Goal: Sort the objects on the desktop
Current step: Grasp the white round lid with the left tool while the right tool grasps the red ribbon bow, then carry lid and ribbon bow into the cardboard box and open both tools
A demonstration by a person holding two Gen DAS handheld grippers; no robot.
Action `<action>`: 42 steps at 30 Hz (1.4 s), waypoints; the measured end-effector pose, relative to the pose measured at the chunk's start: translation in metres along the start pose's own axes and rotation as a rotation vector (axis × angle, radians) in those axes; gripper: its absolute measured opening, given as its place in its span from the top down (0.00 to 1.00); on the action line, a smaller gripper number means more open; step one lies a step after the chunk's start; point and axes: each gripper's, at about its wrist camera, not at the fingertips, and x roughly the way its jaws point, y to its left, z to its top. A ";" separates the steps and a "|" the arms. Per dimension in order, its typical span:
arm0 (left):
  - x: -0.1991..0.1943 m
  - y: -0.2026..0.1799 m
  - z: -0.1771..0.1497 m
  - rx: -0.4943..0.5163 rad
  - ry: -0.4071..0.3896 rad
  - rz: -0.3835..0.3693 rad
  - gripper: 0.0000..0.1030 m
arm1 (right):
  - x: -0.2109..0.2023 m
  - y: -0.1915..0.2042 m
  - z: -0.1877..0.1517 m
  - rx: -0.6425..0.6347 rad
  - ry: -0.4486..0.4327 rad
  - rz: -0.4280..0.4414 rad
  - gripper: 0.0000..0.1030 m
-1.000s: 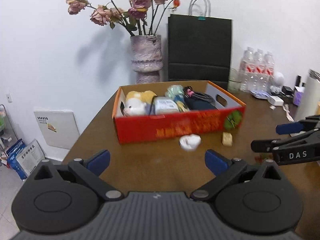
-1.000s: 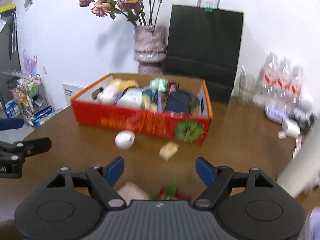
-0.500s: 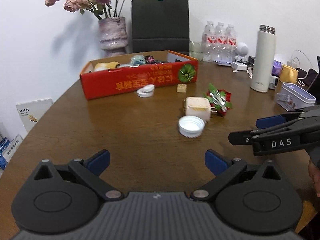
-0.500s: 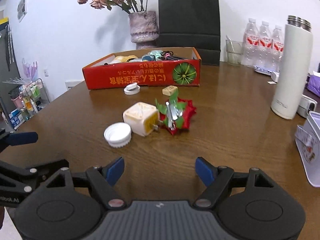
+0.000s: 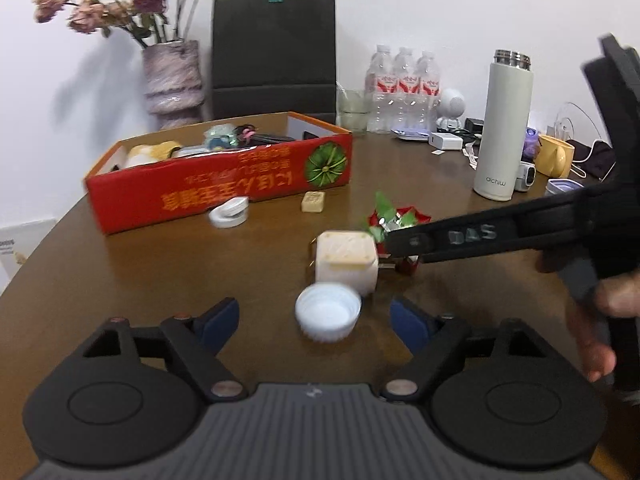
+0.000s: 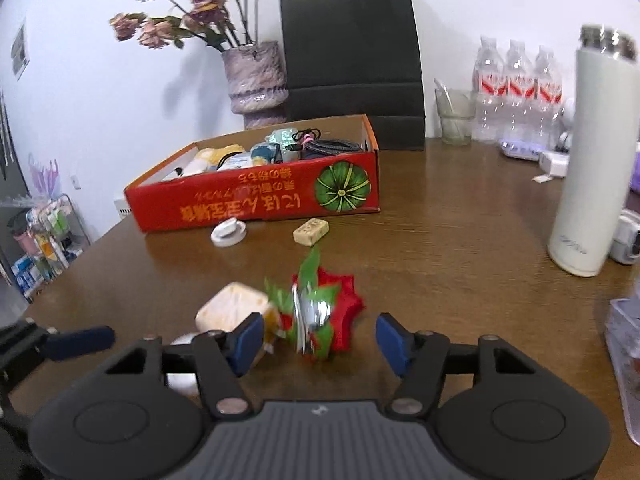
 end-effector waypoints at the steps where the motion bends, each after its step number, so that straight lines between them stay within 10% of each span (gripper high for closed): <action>1: 0.006 -0.001 0.002 0.001 0.007 0.002 0.23 | 0.007 -0.003 0.002 0.019 0.012 0.008 0.47; 6: 0.024 0.004 0.001 -0.029 0.050 -0.024 0.59 | 0.027 -0.016 0.005 0.092 0.036 0.022 0.63; 14: 0.003 0.014 -0.001 -0.043 0.003 0.029 0.60 | 0.009 -0.010 0.001 0.053 -0.048 -0.084 0.66; 27: -0.062 0.042 0.011 -0.126 -0.136 0.188 0.60 | -0.046 0.052 -0.015 -0.095 -0.132 0.020 0.66; 42: -0.088 0.041 -0.012 -0.125 -0.118 0.201 0.60 | -0.071 0.082 -0.053 -0.157 -0.119 0.060 0.66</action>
